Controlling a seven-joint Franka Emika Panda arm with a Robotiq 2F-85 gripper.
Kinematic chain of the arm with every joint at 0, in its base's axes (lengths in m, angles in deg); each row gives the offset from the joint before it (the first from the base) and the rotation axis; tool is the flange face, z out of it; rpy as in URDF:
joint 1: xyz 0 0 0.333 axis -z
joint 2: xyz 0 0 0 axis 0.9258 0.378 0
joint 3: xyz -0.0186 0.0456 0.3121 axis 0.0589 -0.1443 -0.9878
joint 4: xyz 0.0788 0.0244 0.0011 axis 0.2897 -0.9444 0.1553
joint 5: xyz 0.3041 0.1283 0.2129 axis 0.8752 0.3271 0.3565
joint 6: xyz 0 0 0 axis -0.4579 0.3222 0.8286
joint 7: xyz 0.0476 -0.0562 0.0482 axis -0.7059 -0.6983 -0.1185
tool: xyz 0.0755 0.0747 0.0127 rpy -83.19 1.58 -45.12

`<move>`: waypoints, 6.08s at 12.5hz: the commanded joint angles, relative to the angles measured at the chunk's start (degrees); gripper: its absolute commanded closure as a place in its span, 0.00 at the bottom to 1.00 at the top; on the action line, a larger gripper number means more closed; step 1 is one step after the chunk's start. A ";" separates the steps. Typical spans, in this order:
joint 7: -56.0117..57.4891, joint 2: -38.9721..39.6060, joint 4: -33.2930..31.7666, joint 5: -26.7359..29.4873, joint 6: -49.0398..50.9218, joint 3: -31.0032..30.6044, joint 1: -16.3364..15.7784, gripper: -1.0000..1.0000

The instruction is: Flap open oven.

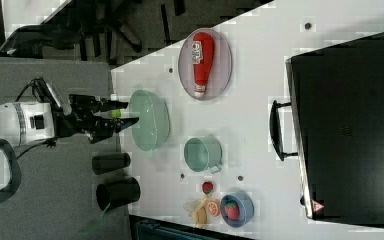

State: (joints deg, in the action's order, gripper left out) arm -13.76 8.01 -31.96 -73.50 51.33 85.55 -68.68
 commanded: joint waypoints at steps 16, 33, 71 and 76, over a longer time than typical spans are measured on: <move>-1.04 -11.10 -5.27 -1.26 9.98 3.83 0.94 0.82; 72.56 -0.02 -18.39 -1.39 -19.65 25.19 4.14 0.82; 5.68 24.38 -29.02 -50.19 -36.31 11.90 -8.73 0.82; -4.03 30.15 -27.34 -51.15 -35.95 11.84 -11.90 0.82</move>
State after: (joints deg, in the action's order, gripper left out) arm -10.97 40.16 -59.60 -124.92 15.71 96.47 -80.36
